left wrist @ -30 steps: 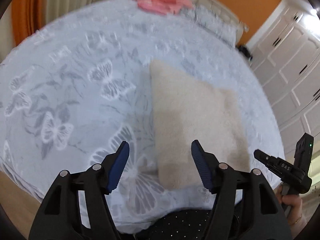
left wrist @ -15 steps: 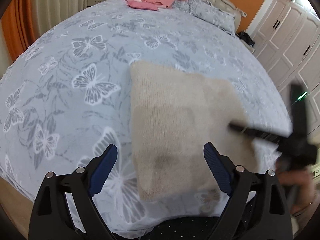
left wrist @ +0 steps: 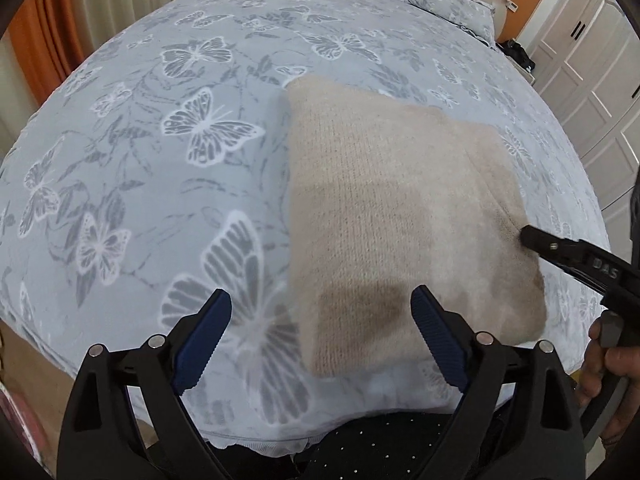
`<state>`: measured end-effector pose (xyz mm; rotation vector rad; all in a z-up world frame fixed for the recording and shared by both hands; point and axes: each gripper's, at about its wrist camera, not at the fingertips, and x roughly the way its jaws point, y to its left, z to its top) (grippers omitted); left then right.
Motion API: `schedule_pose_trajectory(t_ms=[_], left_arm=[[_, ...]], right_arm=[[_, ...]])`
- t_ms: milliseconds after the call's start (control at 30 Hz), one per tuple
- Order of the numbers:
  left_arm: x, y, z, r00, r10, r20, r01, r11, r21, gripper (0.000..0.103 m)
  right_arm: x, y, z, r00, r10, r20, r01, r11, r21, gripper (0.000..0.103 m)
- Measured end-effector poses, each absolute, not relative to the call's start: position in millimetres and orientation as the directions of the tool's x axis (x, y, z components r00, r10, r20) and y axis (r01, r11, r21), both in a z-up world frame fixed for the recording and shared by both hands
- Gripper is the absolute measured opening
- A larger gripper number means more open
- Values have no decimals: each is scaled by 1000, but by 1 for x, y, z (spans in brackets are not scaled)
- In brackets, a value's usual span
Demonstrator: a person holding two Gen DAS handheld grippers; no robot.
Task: Fold small clothes
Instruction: 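Lower the folded sweater onto the bed and open both grippers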
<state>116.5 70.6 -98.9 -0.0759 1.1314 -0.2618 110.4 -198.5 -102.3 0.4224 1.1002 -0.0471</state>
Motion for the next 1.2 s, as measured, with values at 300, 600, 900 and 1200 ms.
schedule_pose_trajectory(t_ms=[300,600,900,1200], left_arm=[[128,62,-120,345,-250,-905,194,962,-192,93],[142,34,-128,208,-408,-889,244,902,-357,62],[119,-3,-115,312,-277,-909,287,940,-188,71],[75,-4,-63,497,-202,-844,274,959,-69,92]], right_arm=[[130,-217,-156,349,351,-869,336,819,465,62],[111,-231,-90,496,298,-816,263,844,468,29],[94,-254,-103,464,196,-864,341,861,378,56],[12,-243,-65,568,-97,-817,266,961,71,77]])
